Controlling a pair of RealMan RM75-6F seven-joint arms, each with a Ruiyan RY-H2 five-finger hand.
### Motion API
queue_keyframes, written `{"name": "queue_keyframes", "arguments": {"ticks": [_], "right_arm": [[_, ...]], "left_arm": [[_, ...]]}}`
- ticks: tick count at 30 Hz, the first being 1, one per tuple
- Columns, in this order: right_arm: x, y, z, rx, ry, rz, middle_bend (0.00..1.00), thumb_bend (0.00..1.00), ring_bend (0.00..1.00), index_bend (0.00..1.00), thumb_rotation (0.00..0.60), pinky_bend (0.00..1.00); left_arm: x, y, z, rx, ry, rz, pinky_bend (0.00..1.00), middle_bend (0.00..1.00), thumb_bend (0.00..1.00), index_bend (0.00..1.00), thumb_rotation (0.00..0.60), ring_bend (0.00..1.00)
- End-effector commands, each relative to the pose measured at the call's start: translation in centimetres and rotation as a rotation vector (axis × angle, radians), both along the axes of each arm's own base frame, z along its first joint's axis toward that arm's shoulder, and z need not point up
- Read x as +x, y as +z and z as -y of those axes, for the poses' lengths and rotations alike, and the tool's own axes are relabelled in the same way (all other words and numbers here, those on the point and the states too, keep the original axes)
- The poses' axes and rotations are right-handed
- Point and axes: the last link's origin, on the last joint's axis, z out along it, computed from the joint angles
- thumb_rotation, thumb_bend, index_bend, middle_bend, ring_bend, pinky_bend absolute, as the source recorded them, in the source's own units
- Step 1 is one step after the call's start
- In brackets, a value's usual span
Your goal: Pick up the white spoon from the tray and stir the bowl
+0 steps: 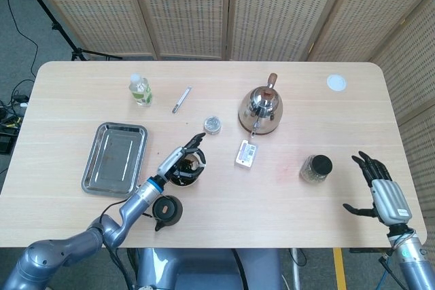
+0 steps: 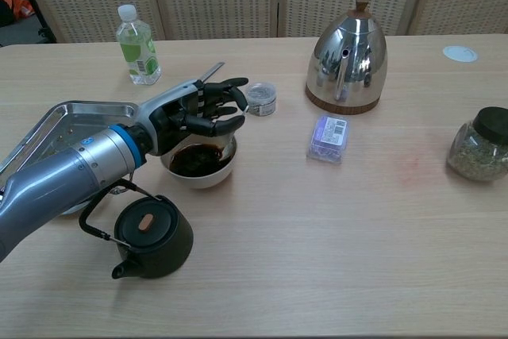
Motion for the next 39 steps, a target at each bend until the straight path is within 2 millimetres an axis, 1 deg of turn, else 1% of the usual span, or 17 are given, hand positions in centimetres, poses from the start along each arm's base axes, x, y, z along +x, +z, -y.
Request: {"name": "queue_keyframes", "arguments": {"ticks": [1,8,16,21,24,28,30,34,39], "right_arm": [[0.0,0.0,0.0,0.0,0.001,0.002,0.0,0.0,0.0,0.0,0.6,0.0],[0.2,-0.1,-0.1,0.004,0.009,0.001,0.0,0.0,0.0,0.0,0.6,0.0],[0.3,-0.1,-0.2,0.005,0.011,0.0,0.0,0.0,0.0,0.0,0.6,0.0],[0.3,-0.2,-0.2,0.01,0.011,0.002,0.0,0.0,0.0,0.0,0.6,0.0],[0.3,-0.2,-0.2,0.009,0.011,0.001,0.0,0.0,0.0,0.0,0.6,0.0],[0.2,-0.1,-0.1,0.007,0.009,0.001,0.0,0.0,0.0,0.0,0.6,0.0],[0.2,-0.2,-0.1,0.008,0.009,0.002,0.0,0.0,0.0,0.0,0.6,0.0],[0.3,-0.1,-0.1,0.009,0.013,0.005,0.0,0.0,0.0,0.0,0.6,0.0],[0.4,-0.1,-0.2,0.007,0.018,0.007,0.0,0.0,0.0,0.0,0.6,0.0]], "left_arm": [[-0.2,0.0,0.4,-0.012,-0.002,0.007,0.0,0.0,0.45,0.71,0.6,0.0],[-1.8,0.8,1.1,-0.035,0.027,0.044,0.0,0.0,0.45,0.71,0.6,0.0],[-3.3,1.8,0.2,-0.005,0.058,0.044,0.0,0.0,0.48,0.71,0.6,0.0],[-2.7,1.5,-0.2,-0.003,0.052,0.033,0.0,0.0,0.48,0.71,0.6,0.0],[-1.9,1.1,-0.2,-0.001,0.033,0.027,0.0,0.0,0.48,0.71,0.6,0.0],[-0.4,0.3,0.2,-0.007,-0.007,0.021,0.0,0.0,0.48,0.71,0.6,0.0],[-0.2,0.2,0.5,-0.01,-0.016,0.023,0.0,0.0,0.48,0.71,0.6,0.0],[-0.5,0.4,1.5,-0.031,-0.036,0.027,0.0,0.0,0.48,0.71,0.6,0.0],[-1.6,1.1,1.8,-0.054,-0.015,0.039,0.0,0.0,0.48,0.71,0.6,0.0]]}}
